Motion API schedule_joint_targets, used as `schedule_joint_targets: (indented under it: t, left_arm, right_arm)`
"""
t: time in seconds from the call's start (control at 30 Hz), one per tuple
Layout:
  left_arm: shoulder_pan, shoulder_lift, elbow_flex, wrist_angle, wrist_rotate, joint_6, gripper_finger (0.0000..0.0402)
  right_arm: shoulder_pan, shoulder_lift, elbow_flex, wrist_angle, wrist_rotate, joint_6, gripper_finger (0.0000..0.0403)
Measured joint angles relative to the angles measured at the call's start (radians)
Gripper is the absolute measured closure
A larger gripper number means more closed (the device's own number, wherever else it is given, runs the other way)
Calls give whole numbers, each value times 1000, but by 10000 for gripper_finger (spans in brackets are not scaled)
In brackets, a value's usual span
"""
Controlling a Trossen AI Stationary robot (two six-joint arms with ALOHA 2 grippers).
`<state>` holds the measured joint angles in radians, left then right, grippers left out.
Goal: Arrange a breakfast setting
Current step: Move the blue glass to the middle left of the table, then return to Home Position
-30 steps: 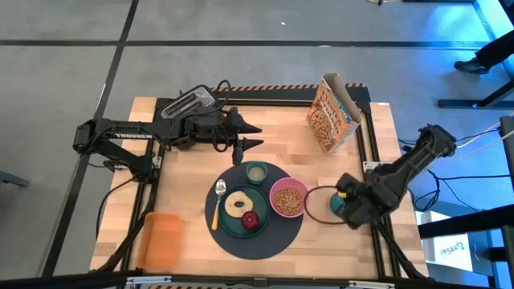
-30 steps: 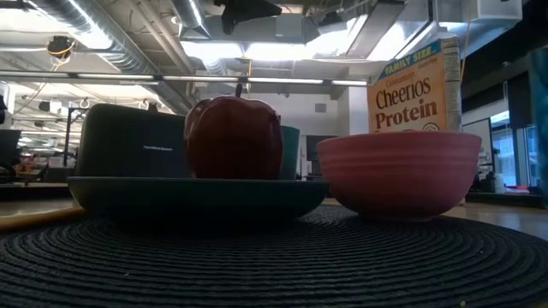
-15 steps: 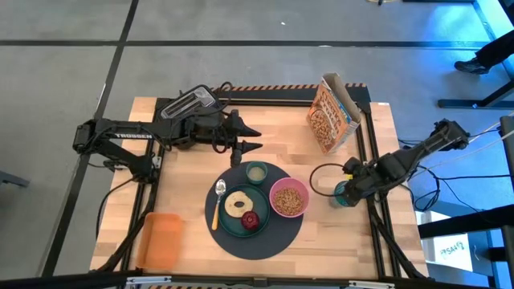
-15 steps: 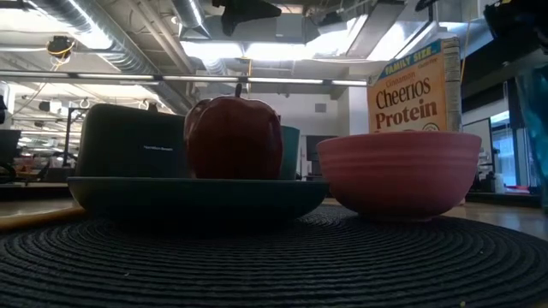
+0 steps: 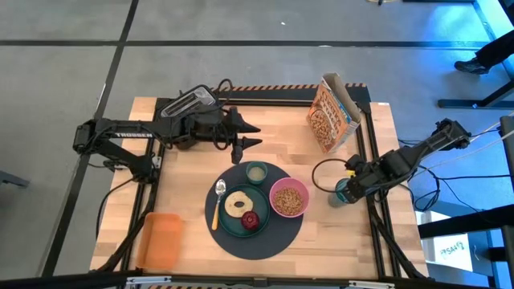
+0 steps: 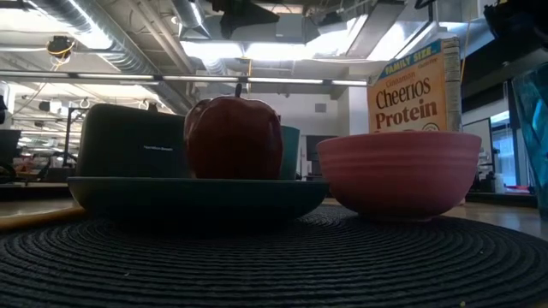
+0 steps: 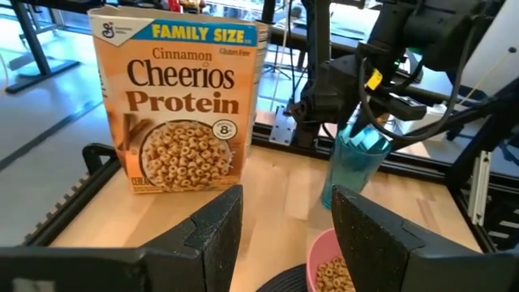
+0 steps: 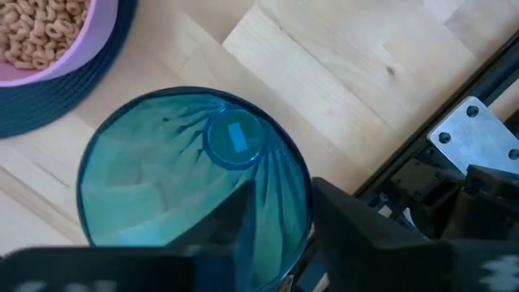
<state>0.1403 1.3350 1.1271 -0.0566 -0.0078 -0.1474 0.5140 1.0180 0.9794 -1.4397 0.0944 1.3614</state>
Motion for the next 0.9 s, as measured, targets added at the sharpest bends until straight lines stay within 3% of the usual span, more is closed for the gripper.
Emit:
schedule_joint_targets:
  t: [0.27, 0.43, 0.67, 0.8, 0.9]
  left_arm:
    - [25, -32, 1, 3, 24, 0, 219]
    - [45, -64, 0, 12, 25, 0, 219]
    - [66, -151, 0, 25, 14, 7, 219]
    - [70, -192, 0, 56, -19, 36, 219]
    - [70, -205, 0, 74, -52, 48, 219]
  right_arm:
    - [2, -4, 66, -4, 59, 24, 200]
    - [2, -10, 153, -10, 138, 1, 177]
    - [2, -15, 281, 107, 318, -141, 191]
    - [-16, -15, 304, 395, 460, -386, 218]
    - [-67, -9, 304, 645, 456, -615, 249]
